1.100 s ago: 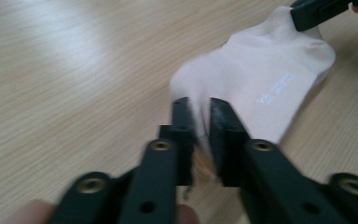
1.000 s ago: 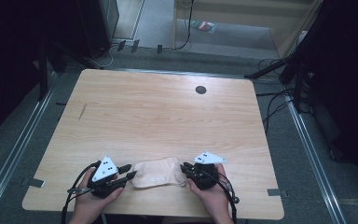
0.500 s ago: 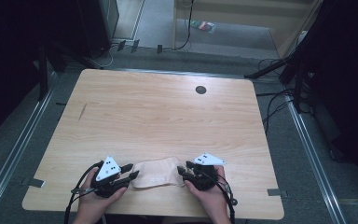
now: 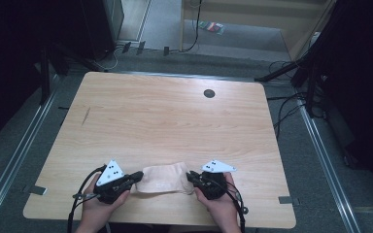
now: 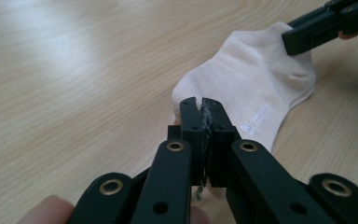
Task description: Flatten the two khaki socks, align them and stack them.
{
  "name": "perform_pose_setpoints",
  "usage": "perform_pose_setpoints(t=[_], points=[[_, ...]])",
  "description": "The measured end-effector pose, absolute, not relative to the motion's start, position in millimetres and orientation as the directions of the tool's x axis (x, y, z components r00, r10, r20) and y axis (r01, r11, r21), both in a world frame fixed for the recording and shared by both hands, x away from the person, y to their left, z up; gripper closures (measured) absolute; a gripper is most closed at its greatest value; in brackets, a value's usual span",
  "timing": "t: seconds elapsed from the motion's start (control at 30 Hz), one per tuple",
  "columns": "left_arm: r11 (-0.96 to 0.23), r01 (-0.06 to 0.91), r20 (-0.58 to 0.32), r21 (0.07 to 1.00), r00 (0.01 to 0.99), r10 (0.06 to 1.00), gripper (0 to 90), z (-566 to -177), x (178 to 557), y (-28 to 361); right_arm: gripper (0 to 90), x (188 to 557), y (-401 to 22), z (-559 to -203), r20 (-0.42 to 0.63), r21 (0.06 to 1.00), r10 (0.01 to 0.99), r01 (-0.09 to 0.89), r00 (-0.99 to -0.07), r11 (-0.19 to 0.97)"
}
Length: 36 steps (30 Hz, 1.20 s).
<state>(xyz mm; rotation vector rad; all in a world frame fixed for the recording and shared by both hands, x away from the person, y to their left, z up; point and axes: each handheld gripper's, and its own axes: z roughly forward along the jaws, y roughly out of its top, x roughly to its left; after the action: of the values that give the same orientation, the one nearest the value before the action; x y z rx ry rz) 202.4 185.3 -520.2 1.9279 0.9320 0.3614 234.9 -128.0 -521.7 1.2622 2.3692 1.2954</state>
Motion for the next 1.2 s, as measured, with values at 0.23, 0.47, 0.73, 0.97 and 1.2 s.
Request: perform_pose_setpoints(t=[0.23, 0.47, 0.73, 0.97, 1.2], points=[[-0.248, 0.483, -0.172, 0.839, 0.670, 0.722, 89.6, -517.7, 209.9, 191.8, 83.6, 228.6, -133.0, -515.7, 0.247, 0.748, 0.741, 0.608, -0.625, 0.264], [-0.299, 0.500, -0.131, 0.813, 0.657, 0.742, 89.6, -526.3, 211.1, 187.2, 83.5, 235.0, -133.7, -528.9, 0.249, 0.725, 0.757, 0.635, -0.604, 0.269], [-0.316, 0.505, -0.117, 0.803, 0.653, 0.749, 89.5, -530.5, 213.4, 185.7, 83.2, 234.3, -133.0, -530.2, 0.240, 0.745, 0.760, 0.616, -0.604, 0.254], [-0.334, 0.506, -0.105, 0.795, 0.658, 0.746, 89.5, -532.6, 213.2, 183.9, 83.1, 235.9, -130.9, -533.6, 0.236, 0.735, 0.760, 0.623, -0.605, 0.268], [-0.343, 0.500, -0.092, 0.795, 0.658, 0.747, 88.4, -534.1, 212.9, 181.9, 76.3, 237.2, -132.3, -537.2, 0.230, 0.732, 0.771, 0.628, -0.594, 0.266]])
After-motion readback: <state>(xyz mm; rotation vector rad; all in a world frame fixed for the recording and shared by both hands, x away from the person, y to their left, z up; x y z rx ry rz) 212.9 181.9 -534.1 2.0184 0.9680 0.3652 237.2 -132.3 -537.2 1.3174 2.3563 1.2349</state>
